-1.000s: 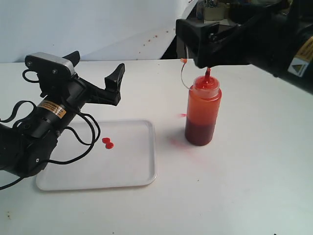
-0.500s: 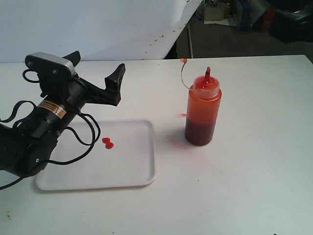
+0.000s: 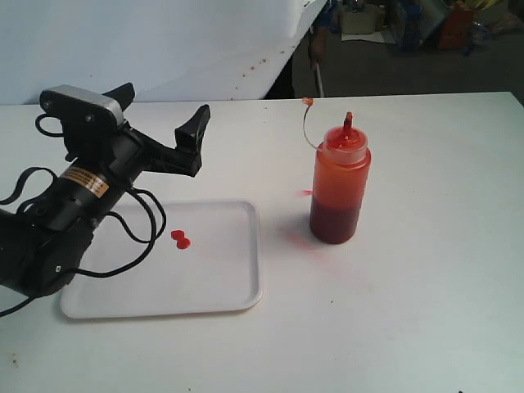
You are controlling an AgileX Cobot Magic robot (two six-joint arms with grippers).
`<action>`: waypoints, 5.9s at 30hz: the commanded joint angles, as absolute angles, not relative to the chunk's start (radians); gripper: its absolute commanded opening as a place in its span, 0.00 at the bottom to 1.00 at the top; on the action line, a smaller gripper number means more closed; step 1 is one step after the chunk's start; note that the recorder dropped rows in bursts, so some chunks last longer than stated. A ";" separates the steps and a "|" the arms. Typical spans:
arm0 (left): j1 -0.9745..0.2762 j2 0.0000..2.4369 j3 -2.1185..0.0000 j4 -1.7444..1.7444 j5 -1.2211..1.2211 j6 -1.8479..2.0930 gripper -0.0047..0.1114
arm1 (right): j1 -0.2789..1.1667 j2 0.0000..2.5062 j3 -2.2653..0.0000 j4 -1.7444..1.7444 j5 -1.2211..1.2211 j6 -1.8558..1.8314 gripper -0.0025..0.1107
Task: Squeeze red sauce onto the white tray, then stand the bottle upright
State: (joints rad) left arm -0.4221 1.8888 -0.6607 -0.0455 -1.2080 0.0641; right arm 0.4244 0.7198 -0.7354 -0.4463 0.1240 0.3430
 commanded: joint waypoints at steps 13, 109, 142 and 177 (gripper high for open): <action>-0.418 1.547 -0.506 -0.042 -1.221 0.064 0.94 | 0.419 0.639 -0.735 -0.456 0.238 0.315 0.02; -0.418 0.743 -0.269 0.220 -0.781 -0.052 0.04 | 0.419 0.169 -0.460 -0.523 0.430 0.321 0.02; -0.418 0.743 -0.269 0.220 -0.781 -0.052 0.04 | 0.419 0.169 -0.460 -0.523 0.430 0.321 0.02; -0.418 0.743 -0.269 0.220 -0.781 0.090 0.04 | 0.419 0.169 -0.460 -0.523 0.430 0.321 0.02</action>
